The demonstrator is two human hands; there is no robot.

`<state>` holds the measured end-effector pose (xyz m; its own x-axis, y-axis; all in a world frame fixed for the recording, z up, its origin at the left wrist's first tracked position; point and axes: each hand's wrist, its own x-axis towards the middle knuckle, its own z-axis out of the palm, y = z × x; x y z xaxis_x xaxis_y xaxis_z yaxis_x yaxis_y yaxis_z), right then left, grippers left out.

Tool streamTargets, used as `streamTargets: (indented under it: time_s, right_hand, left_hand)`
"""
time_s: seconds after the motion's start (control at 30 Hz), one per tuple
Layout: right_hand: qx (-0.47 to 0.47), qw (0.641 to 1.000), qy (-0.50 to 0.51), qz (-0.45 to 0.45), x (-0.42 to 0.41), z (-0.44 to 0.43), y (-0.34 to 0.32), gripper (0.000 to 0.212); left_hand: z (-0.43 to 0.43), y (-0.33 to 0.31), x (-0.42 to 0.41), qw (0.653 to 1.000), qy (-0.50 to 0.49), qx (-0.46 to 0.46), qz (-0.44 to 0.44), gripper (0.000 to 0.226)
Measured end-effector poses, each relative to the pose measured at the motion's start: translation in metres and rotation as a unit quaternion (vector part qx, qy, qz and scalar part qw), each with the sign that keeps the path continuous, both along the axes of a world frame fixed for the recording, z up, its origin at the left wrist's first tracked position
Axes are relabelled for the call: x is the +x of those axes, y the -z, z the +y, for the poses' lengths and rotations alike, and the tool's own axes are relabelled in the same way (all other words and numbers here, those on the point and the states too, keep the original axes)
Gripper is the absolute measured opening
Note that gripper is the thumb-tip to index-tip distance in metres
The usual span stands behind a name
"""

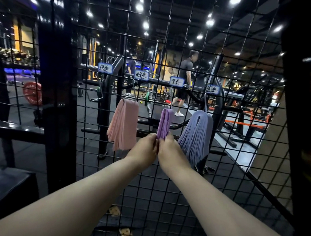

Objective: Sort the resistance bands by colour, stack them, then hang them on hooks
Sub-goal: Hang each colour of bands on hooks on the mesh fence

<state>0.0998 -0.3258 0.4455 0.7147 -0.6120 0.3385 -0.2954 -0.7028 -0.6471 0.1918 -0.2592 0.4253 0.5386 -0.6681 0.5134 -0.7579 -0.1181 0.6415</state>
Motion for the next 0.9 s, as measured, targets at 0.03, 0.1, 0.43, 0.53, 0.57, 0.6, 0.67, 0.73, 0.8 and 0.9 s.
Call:
streamTargets:
  time_s: [0.03,0.1,0.43,0.53,0.57,0.6,0.67,0.73,0.8,0.9]
  right_hand:
    - [-0.017,1.0,0.003,0.008,-0.001,0.001,0.002,0.039]
    - [-0.034,0.999,0.014,0.032,-0.002,0.003,0.005,0.037]
    - [0.009,0.996,0.023,0.083,-0.004,0.009,0.025,0.042]
    - [0.003,0.99,0.036,0.135,-0.01,0.01,0.031,0.036]
    - [0.009,0.988,0.042,0.149,-0.013,0.009,0.033,0.032]
    - [0.0,0.986,0.042,0.164,-0.016,0.009,0.036,0.029]
    - [-0.005,0.982,0.037,0.187,-0.019,0.008,0.042,0.028]
    - [0.002,0.978,0.054,0.203,-0.021,0.01,0.047,0.028]
    - [0.021,0.976,0.068,0.208,-0.026,0.015,0.049,0.028]
    - [0.008,0.974,0.04,0.223,-0.032,0.027,0.058,0.027]
  left_hand:
    - [0.0,0.003,0.001,1.0,0.001,0.003,0.002,0.012]
    - [0.001,0.009,0.001,1.0,-0.004,0.024,0.003,0.013]
    - [0.01,0.03,-0.004,0.998,0.005,0.057,0.016,0.018]
    - [0.012,0.034,-0.004,0.996,0.003,0.085,0.001,0.017]
    - [0.015,0.035,-0.007,0.994,-0.008,0.109,-0.002,0.016]
    - [0.018,0.035,-0.009,0.992,-0.026,0.127,-0.005,0.021]
    - [0.023,0.041,-0.012,0.986,-0.032,0.159,-0.021,0.025]
    - [0.029,0.047,-0.019,0.984,-0.037,0.174,-0.026,0.025]
    - [0.036,0.055,-0.022,0.982,-0.029,0.184,-0.011,0.025]
    - [0.049,0.071,-0.027,0.978,-0.015,0.208,0.009,0.025]
